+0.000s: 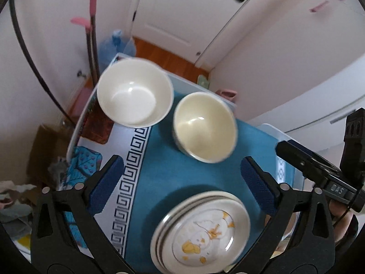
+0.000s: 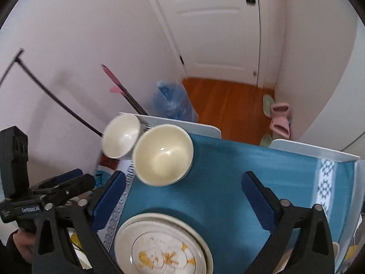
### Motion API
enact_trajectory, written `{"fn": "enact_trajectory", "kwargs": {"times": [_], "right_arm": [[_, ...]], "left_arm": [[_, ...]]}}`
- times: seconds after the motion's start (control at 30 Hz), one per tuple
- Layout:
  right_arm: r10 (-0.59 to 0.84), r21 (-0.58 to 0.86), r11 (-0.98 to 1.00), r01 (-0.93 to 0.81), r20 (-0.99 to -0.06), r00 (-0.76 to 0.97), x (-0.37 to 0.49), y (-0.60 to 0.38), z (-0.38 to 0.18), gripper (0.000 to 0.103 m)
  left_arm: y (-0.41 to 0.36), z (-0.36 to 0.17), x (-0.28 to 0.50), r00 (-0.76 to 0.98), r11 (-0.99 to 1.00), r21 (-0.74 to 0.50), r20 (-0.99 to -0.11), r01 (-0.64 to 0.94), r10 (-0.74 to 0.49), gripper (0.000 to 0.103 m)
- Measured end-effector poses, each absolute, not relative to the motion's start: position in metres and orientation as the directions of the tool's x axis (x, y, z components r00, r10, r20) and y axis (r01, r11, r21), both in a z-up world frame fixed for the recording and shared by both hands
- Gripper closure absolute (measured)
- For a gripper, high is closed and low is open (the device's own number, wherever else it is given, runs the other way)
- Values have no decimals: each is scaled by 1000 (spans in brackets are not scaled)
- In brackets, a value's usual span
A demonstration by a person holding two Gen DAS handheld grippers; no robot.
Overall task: Organize plates and bowls
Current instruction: 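Reach to the cream bowl and grasp its rim with both grippers, then carry the cream bowl into the taupe basin and open both grippers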
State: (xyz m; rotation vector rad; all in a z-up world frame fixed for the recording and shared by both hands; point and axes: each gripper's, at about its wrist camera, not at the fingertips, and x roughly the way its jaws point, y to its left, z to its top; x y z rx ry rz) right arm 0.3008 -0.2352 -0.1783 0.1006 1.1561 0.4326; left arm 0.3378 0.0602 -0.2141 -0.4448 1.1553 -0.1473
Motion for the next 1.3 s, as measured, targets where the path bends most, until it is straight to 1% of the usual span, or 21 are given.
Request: {"fn": "enact_trajectory", "kwargs": {"times": [0.03, 0.07, 0.1, 0.13, 0.17, 0.3, 0.37, 0.43, 0.47, 0.53, 0.57, 0.6, 0.63, 0.7, 1.0, 1.3], "right_arm": [[375, 298, 916, -270, -874, 308, 307, -232, -187, 20], [369, 301, 918, -258, -886, 280, 313, -230, -198, 22], [368, 303, 918, -255, -891, 266, 317, -227, -203, 28], [364, 303, 919, -254, -899, 245, 322, -224, -212, 32], [358, 300, 920, -254, -905, 228, 326, -222, -220, 33], [362, 309, 913, -265, -914, 184, 338, -213, -240, 42], [367, 316, 908, -273, -916, 160, 344, -209, -249, 48], [372, 322, 903, -284, -917, 143, 348, -205, -256, 55], [375, 325, 900, -291, -917, 133, 350, -202, -259, 58], [378, 328, 894, -303, -918, 119, 354, -199, -265, 70], [377, 329, 894, -305, -919, 114, 356, -197, -268, 71], [378, 331, 893, -304, -920, 108, 357, -197, -270, 74], [379, 334, 892, -303, -920, 103, 358, -196, -273, 82], [390, 346, 889, -300, -915, 100, 358, -195, -275, 87], [387, 337, 892, -302, -914, 123, 357, -195, -271, 88], [391, 337, 904, -265, -900, 191, 340, -213, -233, 88]], "left_arm": [[59, -225, 343, 386, 900, -418, -856, -126, -344, 10], [59, -235, 348, 370, 894, -427, -859, -136, -354, 13], [57, -243, 353, 357, 890, -433, -862, -146, -361, 19], [56, -250, 357, 347, 889, -433, -865, -151, -363, 22], [54, -256, 361, 341, 888, -434, -867, -154, -364, 24], [48, -274, 372, 329, 882, -436, -871, -179, -364, 37], [47, -280, 376, 322, 879, -438, -873, -190, -366, 46], [46, -286, 380, 311, 876, -437, -877, -202, -365, 64], [46, -289, 381, 308, 874, -438, -878, -209, -366, 68], [46, -293, 382, 315, 864, -455, -870, -214, -380, 76], [44, -293, 383, 321, 863, -460, -866, -210, -384, 79], [42, -293, 383, 323, 864, -460, -865, -203, -385, 84], [41, -292, 385, 324, 866, -460, -864, -198, -385, 88], [36, -292, 390, 322, 880, -435, -874, -188, -364, 88], [24, -282, 391, 330, 906, -395, -885, -155, -330, 88], [8, -236, 383, 359, 925, -378, -871, -52, -336, 88]]}}
